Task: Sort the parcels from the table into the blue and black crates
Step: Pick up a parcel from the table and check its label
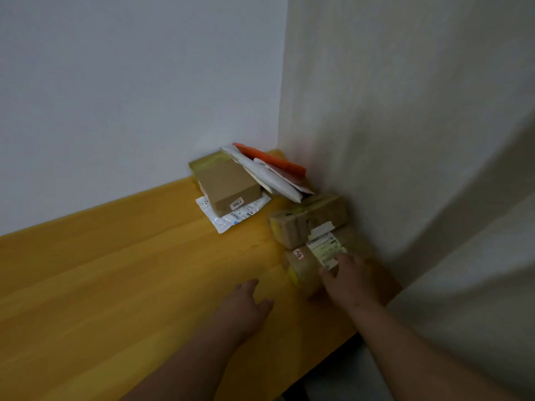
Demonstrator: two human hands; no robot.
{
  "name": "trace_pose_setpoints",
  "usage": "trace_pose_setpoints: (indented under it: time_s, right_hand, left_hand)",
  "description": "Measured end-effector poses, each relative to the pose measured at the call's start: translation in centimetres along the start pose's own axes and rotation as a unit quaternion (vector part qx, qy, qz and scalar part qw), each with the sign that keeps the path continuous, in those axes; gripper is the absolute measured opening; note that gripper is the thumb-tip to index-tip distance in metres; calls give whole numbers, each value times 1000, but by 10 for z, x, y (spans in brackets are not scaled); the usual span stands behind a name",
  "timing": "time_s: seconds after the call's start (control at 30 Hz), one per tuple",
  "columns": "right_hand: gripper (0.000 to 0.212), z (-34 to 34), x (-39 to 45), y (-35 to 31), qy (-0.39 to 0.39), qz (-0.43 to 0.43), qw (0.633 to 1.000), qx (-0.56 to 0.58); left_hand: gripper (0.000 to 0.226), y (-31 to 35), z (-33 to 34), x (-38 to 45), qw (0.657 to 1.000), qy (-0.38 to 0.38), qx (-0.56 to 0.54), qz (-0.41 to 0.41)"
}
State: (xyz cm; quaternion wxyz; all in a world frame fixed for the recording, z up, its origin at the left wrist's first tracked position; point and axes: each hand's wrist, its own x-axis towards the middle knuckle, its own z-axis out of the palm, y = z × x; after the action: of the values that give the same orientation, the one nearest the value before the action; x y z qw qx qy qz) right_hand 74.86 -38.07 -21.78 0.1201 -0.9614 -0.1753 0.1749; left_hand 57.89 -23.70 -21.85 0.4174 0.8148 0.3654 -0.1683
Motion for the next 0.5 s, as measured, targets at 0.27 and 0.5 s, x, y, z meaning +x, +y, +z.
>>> trace_pose_setpoints:
  time_s: [0.27, 0.5]
  right_hand:
    - [91, -10, 68, 36, -35, 61, 995, 69]
    - [121, -13, 85, 36, -95, 69, 986, 115]
  left_hand:
    - [68, 60, 23, 32, 995, -26, -94, -25]
    - [59, 69, 32, 40, 975, -25, -214, -46]
